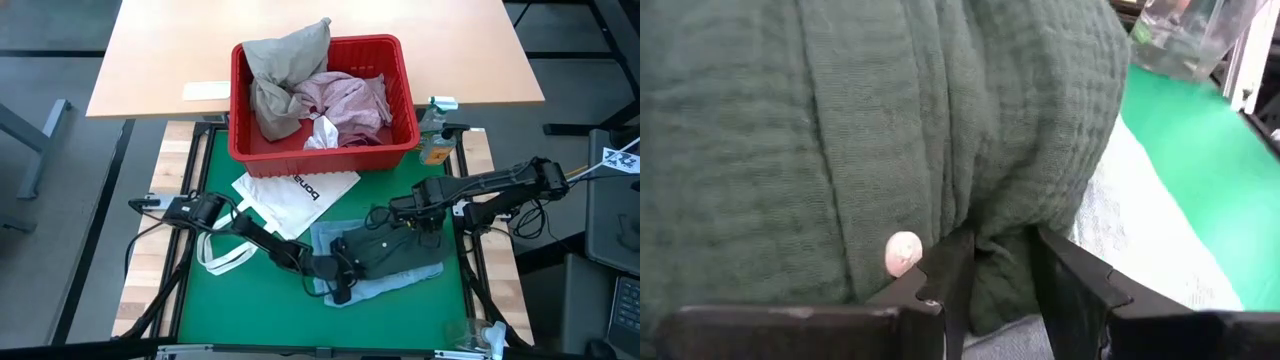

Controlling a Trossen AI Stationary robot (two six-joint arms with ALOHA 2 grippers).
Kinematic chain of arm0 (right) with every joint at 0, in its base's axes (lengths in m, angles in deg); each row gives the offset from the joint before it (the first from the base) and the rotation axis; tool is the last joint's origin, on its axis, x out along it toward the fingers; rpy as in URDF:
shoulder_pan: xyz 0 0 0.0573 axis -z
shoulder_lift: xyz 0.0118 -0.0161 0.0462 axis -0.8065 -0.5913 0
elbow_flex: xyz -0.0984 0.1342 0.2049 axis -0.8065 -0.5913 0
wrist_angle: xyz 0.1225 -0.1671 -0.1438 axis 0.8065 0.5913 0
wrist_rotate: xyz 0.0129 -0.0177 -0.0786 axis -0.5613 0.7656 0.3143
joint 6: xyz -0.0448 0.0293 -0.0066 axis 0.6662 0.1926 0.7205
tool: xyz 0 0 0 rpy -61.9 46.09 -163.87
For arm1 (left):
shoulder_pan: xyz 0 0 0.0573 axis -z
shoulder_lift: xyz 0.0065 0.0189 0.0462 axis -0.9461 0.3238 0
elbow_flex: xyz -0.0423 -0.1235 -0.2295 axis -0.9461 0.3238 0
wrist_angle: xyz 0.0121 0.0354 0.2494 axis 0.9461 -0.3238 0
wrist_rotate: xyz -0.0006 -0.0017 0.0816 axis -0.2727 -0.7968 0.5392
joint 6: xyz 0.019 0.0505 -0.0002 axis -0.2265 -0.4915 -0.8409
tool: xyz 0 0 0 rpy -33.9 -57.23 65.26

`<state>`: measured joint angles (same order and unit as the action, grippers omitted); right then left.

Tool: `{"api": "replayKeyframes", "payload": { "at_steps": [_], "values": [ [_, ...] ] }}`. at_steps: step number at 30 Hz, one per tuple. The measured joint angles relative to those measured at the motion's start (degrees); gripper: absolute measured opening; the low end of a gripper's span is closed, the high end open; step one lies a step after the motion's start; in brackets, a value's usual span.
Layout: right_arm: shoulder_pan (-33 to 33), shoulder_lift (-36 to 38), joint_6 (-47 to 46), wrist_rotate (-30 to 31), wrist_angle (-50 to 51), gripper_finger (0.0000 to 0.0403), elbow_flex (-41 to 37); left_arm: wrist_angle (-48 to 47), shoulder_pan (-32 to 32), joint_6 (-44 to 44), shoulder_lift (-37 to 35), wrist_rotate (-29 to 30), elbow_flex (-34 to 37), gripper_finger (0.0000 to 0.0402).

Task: Fold laundry
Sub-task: Fold the green shirt

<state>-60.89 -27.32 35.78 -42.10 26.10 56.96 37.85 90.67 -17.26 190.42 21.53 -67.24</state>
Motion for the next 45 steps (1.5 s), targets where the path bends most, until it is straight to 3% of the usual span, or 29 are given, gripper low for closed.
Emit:
{"api": "replayKeyframes", "payload": {
  "at_steps": [6,10,14,24,36,45],
  "values": [
    [0.04,0.0,-0.02,5.4,3.1,0.0137,0.0,-1.27,0.91,-3.5,0.23,1.37,-2.65,0.0101],
    [0.04,0.0,-0.01,4.96,4.17,0.0159,0.01,-1.57,1.38,-4.84,0.14,0.97,-4.32,0.0101],
    [0.04,-0.02,0.01,2.8,4.24,0.0163,1.15,-1.8,1.75,-5.48,-0.77,0.22,-5.59,0.0101],
    [0.04,0.63,3.23,6.03,4.09,0.0163,8.58,-1.36,2.4,-5.64,-6.14,0.04,-6.0,0.0101],
    [0.04,1.02,5.11,6.62,4.16,0.0163,8.39,-2.06,2.05,-5.66,-8.07,0.3,-6.05,0.0101],
    [0.04,7.46,6.12,9.55,2.88,0.0163,8.35,-2.26,0.91,-5.65,-8.07,0.25,-6.05,0.0101]
  ]
}}
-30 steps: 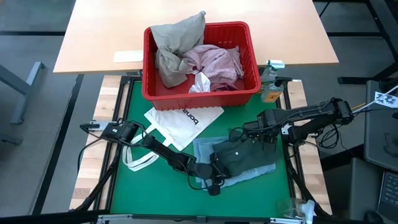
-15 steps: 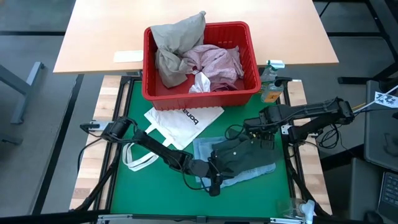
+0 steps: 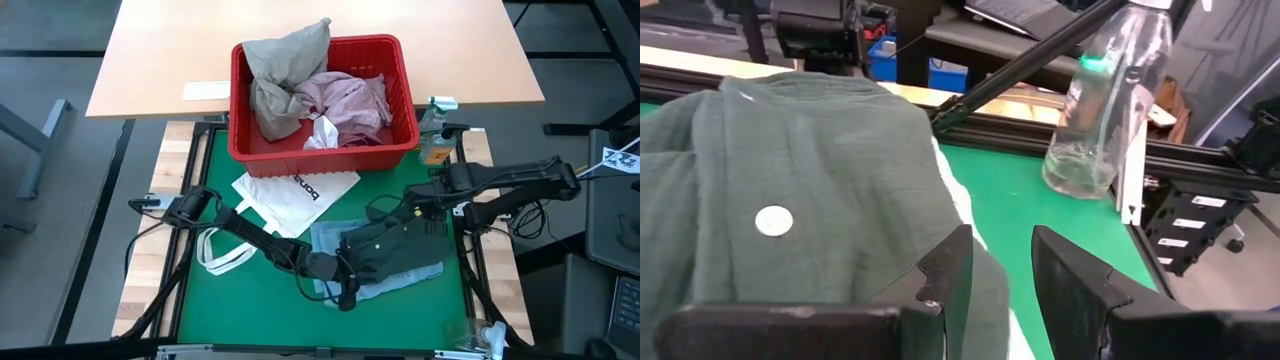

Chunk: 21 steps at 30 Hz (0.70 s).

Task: Fold laundry
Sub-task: Fold the green shirt

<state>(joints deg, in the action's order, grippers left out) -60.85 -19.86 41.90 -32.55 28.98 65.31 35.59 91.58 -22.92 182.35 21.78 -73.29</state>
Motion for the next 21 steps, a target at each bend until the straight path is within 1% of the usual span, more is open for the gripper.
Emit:
{"api": "replayKeyframes", "payload": {
  "at_steps": [8,12,15,19,21],
  "values": [
    [0.0,8.04,-4.49,0.48,-0.85,0.0163,0.0,-0.34,-2.03,0.0,-0.91,-0.16,0.02,0.0101],
    [-0.01,11.5,-4.37,3.47,-5.01,0.0163,0.0,-0.78,-4.16,0.02,-3.0,-0.16,0.02,0.0101],
    [0.0,13.25,-0.02,4.86,-10.92,0.0163,0.0,-2.43,-6.02,-0.03,-5.61,-0.1,0.02,0.0101],
    [0.14,13.49,9.17,3.9,-19.88,0.0163,0.02,-7.57,-9.06,-0.01,-9.83,-0.13,0.02,0.0101],
    [0.82,13.06,11.77,3.11,-23.14,0.0163,0.02,-11.18,-10.7,0.02,-12.14,-0.14,-0.02,0.0101]
  ]
}}
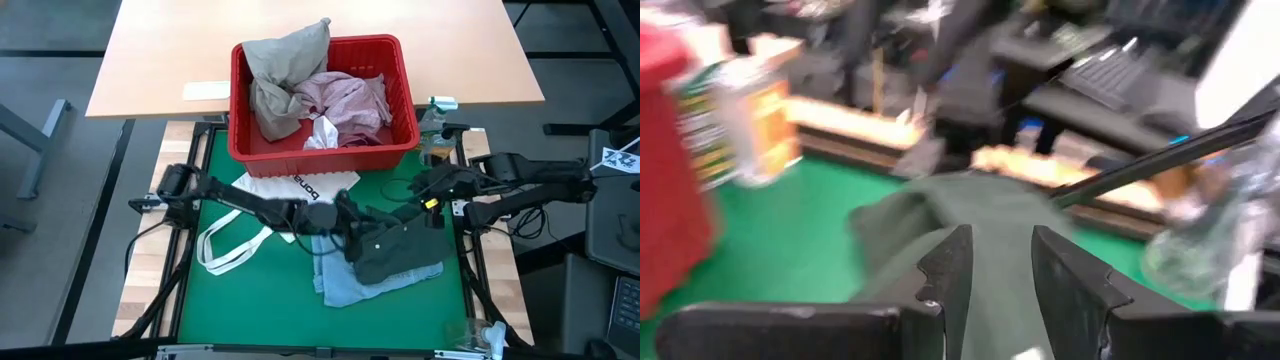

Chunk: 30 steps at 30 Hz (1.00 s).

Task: Fold laundry
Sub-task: Fold the green shirt

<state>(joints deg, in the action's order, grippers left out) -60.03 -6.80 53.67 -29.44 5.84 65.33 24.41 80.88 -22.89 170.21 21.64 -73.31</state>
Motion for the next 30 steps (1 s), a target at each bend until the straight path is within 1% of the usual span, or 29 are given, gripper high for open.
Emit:
{"api": "replayKeyframes", "payload": {
  "at_steps": [2,4,7,11,13,16,20,23,26,30],
  "values": [
    [0.36,-0.86,1.03,-2.48,-1.88,0.0163,0.02,-4.77,-1.61,0.45,-1.62,-0.14,-0.03,0.0101],
    [0.45,-1.89,3.46,-4.7,-1.4,0.0163,0.0,-10.97,-3.09,1.95,-3.04,-1.38,-0.04,0.0101],
    [0.42,-3.21,8.57,-5.96,-0.62,0.0163,-0.01,-15.73,-5.31,5.02,-3.2,-5.63,-0.03,0.0101],
    [0.42,-6.0,14.89,-6.79,-1.34,0.0163,0.0,-16.43,-7.9,8.09,-1.77,-14.08,0.0,0.0101],
    [0.96,-8.12,17.18,-6.87,-2.12,0.0163,0.0,-16.71,-8.76,9.41,-0.57,-16.15,0.0,0.0101],
    [3.82,-10.96,17.63,-6.96,-3.79,0.0163,0.0,-16.62,-9.42,10.68,0.53,-16.31,0.09,0.0101],
    [9.43,-15.28,17.76,-7.42,-4.89,0.0163,0.0,-16.48,-9.44,10.66,1.39,-16.65,0.04,0.0101],
    [13.33,-18.35,18.34,-11.74,-5.15,0.0163,0.0,-18.43,-9.03,10.56,1.67,-16.7,0.09,0.0101],
    [15.91,-21.28,18.58,-16.66,-6.22,0.0163,0.0,-20.83,-8.56,10.54,1.61,-16.76,0.09,0.0101],
    [17.53,-24.12,17.18,-20.13,-7.91,0.0163,0.0,-23.38,-7.72,10.56,1.61,-16.78,0.09,0.0101]
  ]
}}
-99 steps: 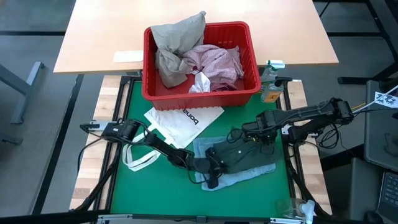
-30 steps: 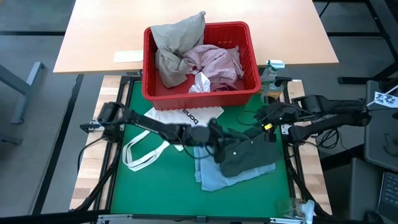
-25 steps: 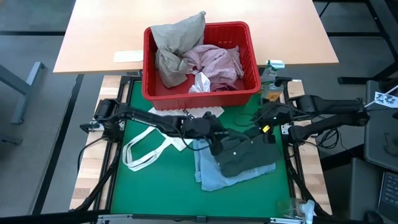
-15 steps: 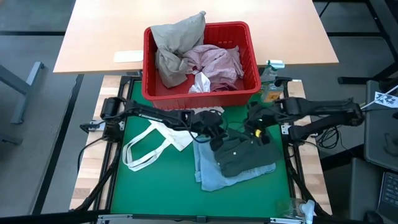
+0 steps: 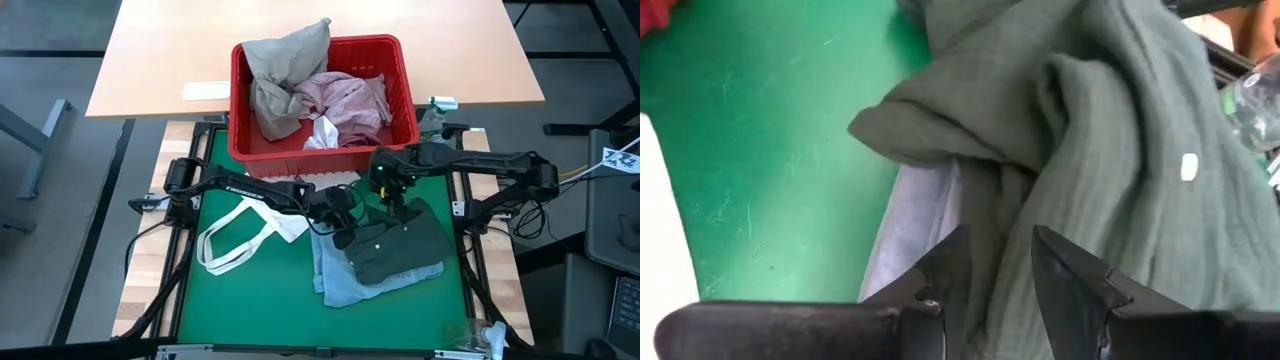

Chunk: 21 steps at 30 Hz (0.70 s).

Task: Fold laundry
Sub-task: Fold the green shirt

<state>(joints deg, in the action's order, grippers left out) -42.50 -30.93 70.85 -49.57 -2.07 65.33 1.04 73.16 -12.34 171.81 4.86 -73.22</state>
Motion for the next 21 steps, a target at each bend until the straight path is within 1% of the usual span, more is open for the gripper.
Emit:
{"api": "replayKeyframes", "payload": {
  "at_steps": [5,8,10,14,21],
  "values": [
    [0.03,-2.27,-3.97,-2.93,-2.64,0.0163,0.0,-0.83,1.18,0.0,0.0,0.04,-0.02,0.0101],
    [0.03,-3.28,-7.9,-6.14,-4.36,0.0163,0.0,-0.85,1.76,-0.01,0.0,0.03,-0.02,0.0101],
    [0.03,-3.9,-11.57,-7.21,-5.96,0.0163,0.0,-2.02,1.84,-0.04,0.0,0.04,-0.02,0.0101],
    [0.03,-5.94,-16.8,-7.14,-8.32,0.0163,0.0,-4.9,2.24,-0.06,0.0,0.08,-0.04,0.0101],
    [0.03,-10.26,-19.9,-6.74,-7.73,0.0163,0.0,-5.29,2.26,-0.07,0.0,0.1,-0.04,0.0101]
  ]
}}
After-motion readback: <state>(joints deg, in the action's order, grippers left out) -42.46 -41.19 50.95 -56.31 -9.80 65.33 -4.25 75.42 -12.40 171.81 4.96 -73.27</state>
